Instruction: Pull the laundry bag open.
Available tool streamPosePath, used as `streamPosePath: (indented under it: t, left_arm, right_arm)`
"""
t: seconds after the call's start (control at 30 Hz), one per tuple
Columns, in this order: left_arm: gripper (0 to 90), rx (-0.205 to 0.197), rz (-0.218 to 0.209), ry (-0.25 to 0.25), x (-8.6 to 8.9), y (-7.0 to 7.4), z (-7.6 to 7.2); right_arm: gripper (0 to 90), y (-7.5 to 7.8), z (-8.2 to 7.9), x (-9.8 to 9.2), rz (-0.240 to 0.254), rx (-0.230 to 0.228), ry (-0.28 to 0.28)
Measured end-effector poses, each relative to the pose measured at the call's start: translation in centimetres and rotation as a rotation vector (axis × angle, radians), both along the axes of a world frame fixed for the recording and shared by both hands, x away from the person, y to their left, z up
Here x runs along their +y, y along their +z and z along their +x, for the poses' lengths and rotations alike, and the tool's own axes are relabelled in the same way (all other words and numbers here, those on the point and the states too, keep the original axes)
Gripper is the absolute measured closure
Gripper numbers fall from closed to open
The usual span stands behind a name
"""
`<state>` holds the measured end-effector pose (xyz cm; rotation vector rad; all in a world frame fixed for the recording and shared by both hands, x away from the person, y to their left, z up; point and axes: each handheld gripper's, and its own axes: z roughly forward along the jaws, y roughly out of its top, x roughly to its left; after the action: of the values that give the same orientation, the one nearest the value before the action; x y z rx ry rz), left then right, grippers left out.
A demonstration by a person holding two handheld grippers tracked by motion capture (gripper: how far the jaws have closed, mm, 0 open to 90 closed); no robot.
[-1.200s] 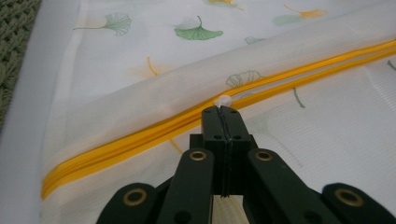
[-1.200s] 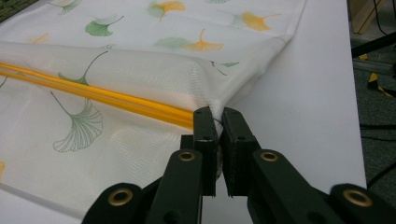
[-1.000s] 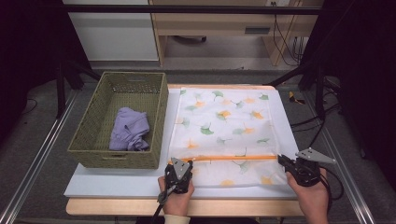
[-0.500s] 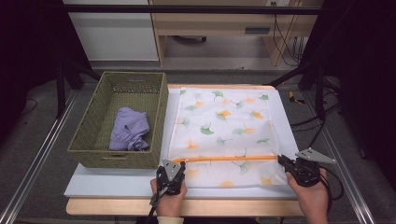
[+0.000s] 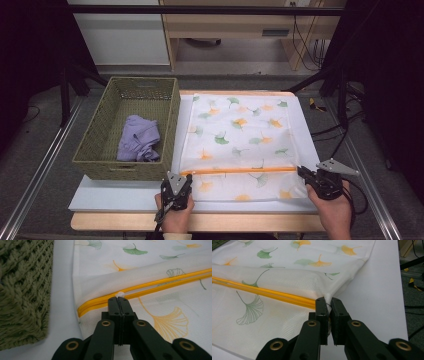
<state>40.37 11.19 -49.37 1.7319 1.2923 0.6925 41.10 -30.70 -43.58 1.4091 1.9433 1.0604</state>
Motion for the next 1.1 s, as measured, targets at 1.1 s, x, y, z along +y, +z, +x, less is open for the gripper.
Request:
streamPosePath:
  t: [1.1]
  left_arm:
    - [90.0,0.0,-0.003,0.05,1.9,-0.3,-0.5]
  right_arm:
    - [85.7,-0.1,0.1,0.1,-0.001,0.016,-0.001]
